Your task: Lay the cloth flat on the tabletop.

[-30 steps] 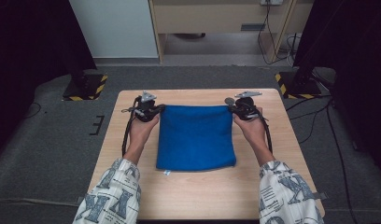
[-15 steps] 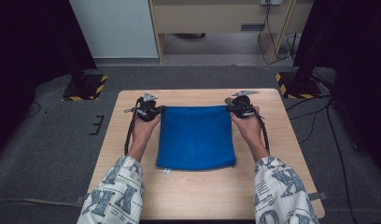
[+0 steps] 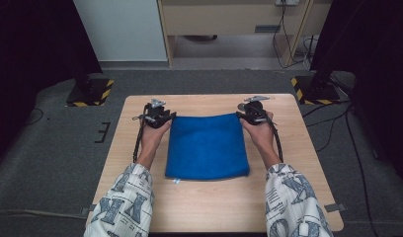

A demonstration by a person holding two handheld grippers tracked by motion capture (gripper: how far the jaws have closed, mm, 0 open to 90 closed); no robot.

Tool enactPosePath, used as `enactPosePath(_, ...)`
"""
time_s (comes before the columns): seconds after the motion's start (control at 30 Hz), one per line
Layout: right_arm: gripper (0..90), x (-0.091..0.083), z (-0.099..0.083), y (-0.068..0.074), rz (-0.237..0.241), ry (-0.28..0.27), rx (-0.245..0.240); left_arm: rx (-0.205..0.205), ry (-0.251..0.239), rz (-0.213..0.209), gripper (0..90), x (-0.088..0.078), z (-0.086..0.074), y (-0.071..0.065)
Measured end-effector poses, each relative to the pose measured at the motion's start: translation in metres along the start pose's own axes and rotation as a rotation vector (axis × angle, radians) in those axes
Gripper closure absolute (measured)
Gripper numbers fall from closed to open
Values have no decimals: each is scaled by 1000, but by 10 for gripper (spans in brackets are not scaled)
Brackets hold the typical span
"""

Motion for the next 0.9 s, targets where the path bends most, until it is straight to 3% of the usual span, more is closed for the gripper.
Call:
enactPosePath(0.1, 371, -6, 3, -2, -1, -14, 11, -1, -12, 18, 527, -6, 3, 4)
enactPosePath(0.33, 328, -23, -3, 4, 46, -13, -8, 16, -5, 5, 471, -28, 7, 0)
enactPosePath(0.5, 406, -44, -21, 9, 78, -3, -15, 49, -2, -2, 465, -48, 0, -11)
enactPosePath(0.73, 544, -73, -54, 17, 146, 8, -28, 74, 17, -39, 465, -71, -29, -27)
enactPosePath(0.9, 586, -86, -72, 23, 189, 8, -26, 66, 18, -53, 467, -85, -48, -32)
Point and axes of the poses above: each handheld gripper's, and its own axes: x roughly forward along the jaws, z roughly out of its top, y roughly to its left, the point moved 5 cm from there along x, roughly forward along the jaws, and after that the axes turned 6 degrees about x, right-handed, at the moved point
